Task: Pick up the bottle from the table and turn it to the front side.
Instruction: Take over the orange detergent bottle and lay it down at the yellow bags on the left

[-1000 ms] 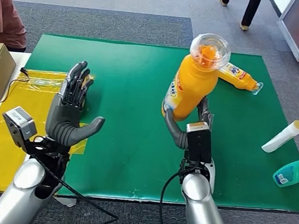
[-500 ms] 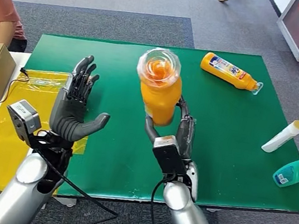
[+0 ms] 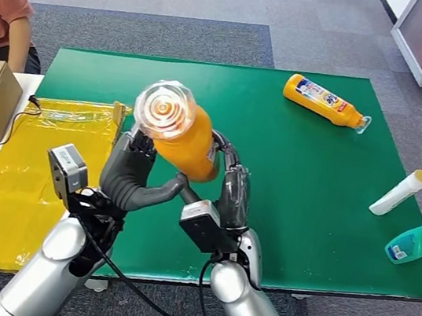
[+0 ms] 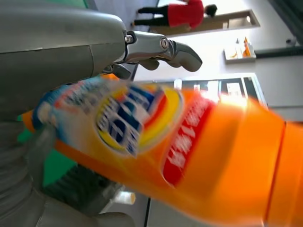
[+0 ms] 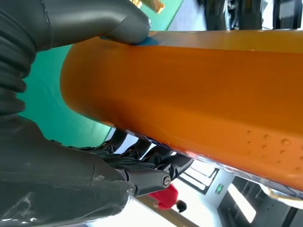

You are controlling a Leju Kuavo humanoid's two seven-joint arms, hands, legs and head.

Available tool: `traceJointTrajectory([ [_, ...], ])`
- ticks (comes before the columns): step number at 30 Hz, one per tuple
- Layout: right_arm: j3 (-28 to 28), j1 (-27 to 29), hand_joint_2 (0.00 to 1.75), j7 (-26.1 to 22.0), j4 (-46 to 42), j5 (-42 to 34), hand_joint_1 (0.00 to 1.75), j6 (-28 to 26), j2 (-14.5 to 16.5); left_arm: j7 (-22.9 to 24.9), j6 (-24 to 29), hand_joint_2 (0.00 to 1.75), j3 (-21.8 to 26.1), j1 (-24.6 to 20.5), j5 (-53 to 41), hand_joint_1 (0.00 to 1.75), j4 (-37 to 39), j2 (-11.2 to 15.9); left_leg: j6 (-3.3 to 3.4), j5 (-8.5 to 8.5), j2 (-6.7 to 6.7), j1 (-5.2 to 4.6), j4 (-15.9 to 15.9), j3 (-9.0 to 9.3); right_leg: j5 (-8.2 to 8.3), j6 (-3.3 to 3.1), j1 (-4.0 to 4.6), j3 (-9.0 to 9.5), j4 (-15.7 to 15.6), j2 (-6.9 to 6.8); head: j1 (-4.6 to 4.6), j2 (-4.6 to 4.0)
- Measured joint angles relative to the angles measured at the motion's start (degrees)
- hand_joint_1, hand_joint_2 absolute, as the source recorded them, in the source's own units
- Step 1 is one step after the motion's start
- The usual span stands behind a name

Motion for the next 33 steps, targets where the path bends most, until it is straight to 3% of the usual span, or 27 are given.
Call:
traceJointTrajectory([
  [13,1.71,-1.93,1.75,0.55,9.24,2.07,1.75,-3.86,1.33,0.89,0.98,1.75,-5.86,-4.57,-3.75,0.00,0.50,-0.28,0.00,0.00,0.00,0.00,0.00,0.00,0.01,0.00,0.00,0.00,0.00,0.00,0.00,0.00],
  [14,1.73,-2.06,1.75,0.56,9.89,2.29,1.75,-4.05,1.45,0.92,1.26,1.75,-6.08,-4.65,-4.27,0.09,0.50,-0.28,0.00,0.00,0.00,0.00,0.00,0.00,0.01,0.00,0.00,0.00,0.00,0.00,-0.01,0.00],
  [17,1.79,-2.61,1.75,0.61,11.76,2.67,1.75,-4.32,1.69,0.98,1.97,1.75,-6.62,-4.90,-5.46,1.40,0.50,-0.28,0.00,0.00,0.00,0.00,0.00,0.00,0.00,0.00,0.00,0.00,0.00,0.00,0.00,0.00],
  [18,1.80,-2.76,1.75,0.64,12.34,2.74,1.75,-4.40,1.75,0.99,2.16,1.75,-6.77,-4.96,-5.82,1.75,0.50,-0.27,0.00,0.00,0.00,0.00,0.00,0.00,0.00,0.00,0.00,0.00,0.00,0.00,0.00,0.00],
  [24,1.78,-3.26,1.75,0.73,14.57,3.33,1.75,-4.92,2.09,1.40,2.89,1.75,-7.01,-4.99,-7.78,1.74,0.50,-0.14,0.00,0.00,0.00,0.00,0.00,0.00,0.01,-0.01,0.00,0.00,0.00,0.00,-0.01,0.00],
  [27,1.76,-3.35,1.75,0.82,15.06,3.53,1.75,-5.02,2.12,1.55,3.13,1.75,-7.02,-4.99,-8.55,0.59,0.50,-0.06,0.00,0.00,0.01,0.00,0.00,0.00,0.01,-0.01,0.00,-0.01,0.00,0.00,0.00,0.00],
  [28,1.73,-3.37,1.75,0.93,15.13,3.69,1.75,-5.12,2.12,1.73,3.27,1.75,-7.06,-5.00,-9.11,0.59,0.50,-0.06,0.00,0.00,0.01,0.00,0.00,0.00,0.01,-0.01,0.00,-0.01,0.00,0.00,0.01,0.00],
  [31,1.51,-3.38,1.75,1.52,15.24,4.83,1.75,-6.03,2.12,3.00,4.19,1.75,-7.47,-5.32,-12.87,1.75,0.49,0.00,0.00,0.00,0.00,0.00,0.00,0.00,0.01,-0.01,0.00,-0.01,0.00,0.00,0.00,0.00],
  [33,1.26,-3.34,1.75,1.87,15.27,6.01,1.75,-6.98,2.12,4.12,5.10,1.75,-7.94,-5.98,-16.95,1.75,0.48,0.18,0.00,0.00,0.00,0.00,0.00,0.00,0.01,-0.01,0.00,0.00,0.00,0.00,0.00,0.00],
])
